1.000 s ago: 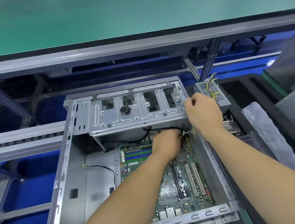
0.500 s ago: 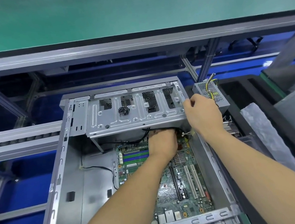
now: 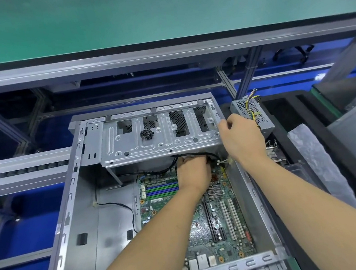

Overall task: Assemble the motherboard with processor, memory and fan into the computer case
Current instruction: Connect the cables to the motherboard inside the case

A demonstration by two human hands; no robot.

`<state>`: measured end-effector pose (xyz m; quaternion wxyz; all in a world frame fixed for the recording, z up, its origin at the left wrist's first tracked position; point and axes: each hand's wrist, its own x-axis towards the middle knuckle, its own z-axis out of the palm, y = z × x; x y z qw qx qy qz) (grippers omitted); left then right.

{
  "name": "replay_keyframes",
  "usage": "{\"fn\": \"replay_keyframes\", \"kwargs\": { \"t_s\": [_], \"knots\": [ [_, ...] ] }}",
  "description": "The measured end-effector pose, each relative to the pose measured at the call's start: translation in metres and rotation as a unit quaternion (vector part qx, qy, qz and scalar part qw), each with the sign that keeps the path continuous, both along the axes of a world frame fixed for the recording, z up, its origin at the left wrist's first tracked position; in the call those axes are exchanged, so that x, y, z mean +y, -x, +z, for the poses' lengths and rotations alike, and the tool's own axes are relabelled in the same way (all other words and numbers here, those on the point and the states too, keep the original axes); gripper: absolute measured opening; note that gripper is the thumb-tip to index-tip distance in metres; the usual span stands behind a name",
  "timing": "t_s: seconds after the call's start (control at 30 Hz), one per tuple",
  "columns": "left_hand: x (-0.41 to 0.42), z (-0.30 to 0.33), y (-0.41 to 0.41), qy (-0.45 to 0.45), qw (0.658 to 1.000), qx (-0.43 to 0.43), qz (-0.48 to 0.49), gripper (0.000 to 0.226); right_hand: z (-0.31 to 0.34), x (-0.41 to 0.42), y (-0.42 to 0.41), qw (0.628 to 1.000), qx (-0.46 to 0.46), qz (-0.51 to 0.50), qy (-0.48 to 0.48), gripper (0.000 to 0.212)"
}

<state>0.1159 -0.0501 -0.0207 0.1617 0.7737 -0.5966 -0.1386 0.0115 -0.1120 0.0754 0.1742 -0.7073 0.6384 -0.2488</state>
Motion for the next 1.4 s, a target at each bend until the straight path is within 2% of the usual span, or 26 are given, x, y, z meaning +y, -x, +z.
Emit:
{"fn": "replay_keyframes", "kwargs": {
  "t_s": [0.3, 0.63, 0.87, 1.4],
  "knots": [
    [-0.007, 0.001, 0.007, -0.01, 0.996, 0.087, 0.006, 0.023, -0.004, -0.002, 0.001, 1.0, -0.01, -0.001, -0.004, 0.034],
    [-0.013, -0.002, 0.007, 0.022, 0.999, 0.018, -0.02, 0.02, -0.006, -0.003, 0.001, 1.0, -0.021, 0.0, -0.005, 0.032],
    [-0.012, 0.001, 0.007, 0.035, 0.998, 0.044, -0.018, 0.021, -0.006, -0.003, 0.001, 0.999, -0.031, 0.0, -0.021, 0.032],
    [-0.014, 0.003, 0.011, 0.027, 0.998, 0.035, -0.034, 0.02, -0.003, -0.002, 0.001, 0.999, -0.032, 0.007, -0.02, 0.031]
  ]
}}
